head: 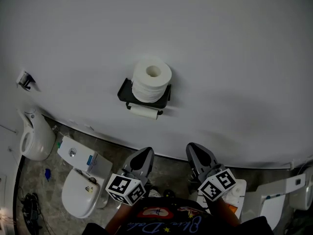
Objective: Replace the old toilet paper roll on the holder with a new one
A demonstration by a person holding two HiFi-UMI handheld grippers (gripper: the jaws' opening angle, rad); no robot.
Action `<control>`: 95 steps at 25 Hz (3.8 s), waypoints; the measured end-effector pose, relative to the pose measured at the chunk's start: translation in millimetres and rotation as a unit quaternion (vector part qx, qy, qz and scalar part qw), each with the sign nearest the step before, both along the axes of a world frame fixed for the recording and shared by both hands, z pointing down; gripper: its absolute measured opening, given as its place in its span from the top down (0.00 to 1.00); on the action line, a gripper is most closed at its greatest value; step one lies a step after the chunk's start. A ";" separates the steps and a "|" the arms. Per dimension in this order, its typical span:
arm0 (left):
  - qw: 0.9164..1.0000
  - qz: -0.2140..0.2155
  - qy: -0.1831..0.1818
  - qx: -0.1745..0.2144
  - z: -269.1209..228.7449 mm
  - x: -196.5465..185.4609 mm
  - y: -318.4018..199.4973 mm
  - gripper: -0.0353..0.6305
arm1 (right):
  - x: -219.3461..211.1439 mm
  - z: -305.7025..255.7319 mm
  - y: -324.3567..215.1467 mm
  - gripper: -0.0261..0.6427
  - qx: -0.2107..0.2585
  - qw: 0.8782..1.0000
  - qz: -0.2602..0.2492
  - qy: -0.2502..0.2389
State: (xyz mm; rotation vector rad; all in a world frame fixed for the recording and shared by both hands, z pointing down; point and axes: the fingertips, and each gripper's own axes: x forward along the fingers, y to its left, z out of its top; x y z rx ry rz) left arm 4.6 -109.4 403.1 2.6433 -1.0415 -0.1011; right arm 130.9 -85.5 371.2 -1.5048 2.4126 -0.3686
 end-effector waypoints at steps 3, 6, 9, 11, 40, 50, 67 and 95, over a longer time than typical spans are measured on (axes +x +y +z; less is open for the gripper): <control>1.000 0.015 0.007 -0.004 -5.4 -0.9 -17.8 0.97 | 1.2 -3.8 -8.9 0.94 -0.006 1.000 0.017 -0.008; 0.994 0.029 0.094 -0.047 -7.1 -4.5 -39.9 0.97 | 4.4 -1.7 -16.6 0.94 -0.011 0.999 0.034 -0.012; 0.976 0.026 0.196 -0.095 -9.0 -12.1 -62.3 0.97 | 4.5 3.5 -21.8 0.94 -0.022 0.999 0.040 -0.009; 0.963 0.024 0.242 -0.118 -7.7 -17.5 -74.5 0.97 | 5.5 5.1 -23.6 0.94 -0.026 0.999 0.047 -0.008; 0.850 0.128 0.476 -0.187 -23.9 8.9 -149.4 0.70 | 34.9 14.5 -32.0 0.94 -0.048 0.990 0.134 0.002; 0.831 0.214 0.448 -0.249 -23.5 93.9 -116.7 0.70 | 60.2 18.9 -1.5 0.94 -0.056 0.982 0.182 -0.008; 0.967 0.173 0.147 -0.114 9.3 90.2 -61.1 0.70 | 65.6 28.8 7.6 0.94 -0.065 0.981 0.183 -0.018; 0.995 0.064 -0.062 0.038 6.1 9.8 -60.1 0.68 | -39.0 -151.2 -58.8 0.94 0.182 0.957 -0.078 0.213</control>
